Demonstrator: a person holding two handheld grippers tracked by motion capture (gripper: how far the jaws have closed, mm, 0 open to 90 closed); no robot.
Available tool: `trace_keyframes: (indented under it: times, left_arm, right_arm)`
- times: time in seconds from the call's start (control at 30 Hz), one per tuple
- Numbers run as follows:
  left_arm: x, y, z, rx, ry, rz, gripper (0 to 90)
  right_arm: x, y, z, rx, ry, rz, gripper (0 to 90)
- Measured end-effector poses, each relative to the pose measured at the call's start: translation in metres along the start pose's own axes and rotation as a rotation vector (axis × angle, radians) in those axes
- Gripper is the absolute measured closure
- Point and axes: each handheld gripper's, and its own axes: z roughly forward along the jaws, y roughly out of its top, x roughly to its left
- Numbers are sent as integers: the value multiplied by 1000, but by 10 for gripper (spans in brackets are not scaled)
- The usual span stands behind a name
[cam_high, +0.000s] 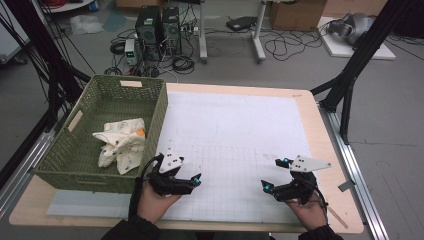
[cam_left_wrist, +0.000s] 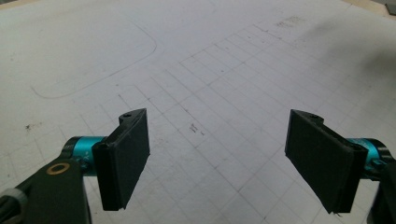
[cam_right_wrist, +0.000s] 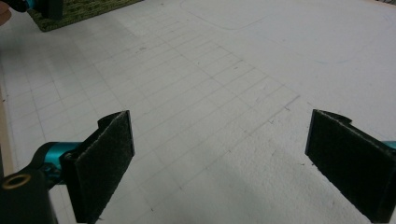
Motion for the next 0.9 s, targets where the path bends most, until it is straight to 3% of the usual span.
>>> trace_keyframes:
  times: [0.9]
  left_arm:
    - [-1, -1, 0, 1, -3, -4, 224]
  right_arm:
    - [2, 1, 1, 0, 4, -4, 70]
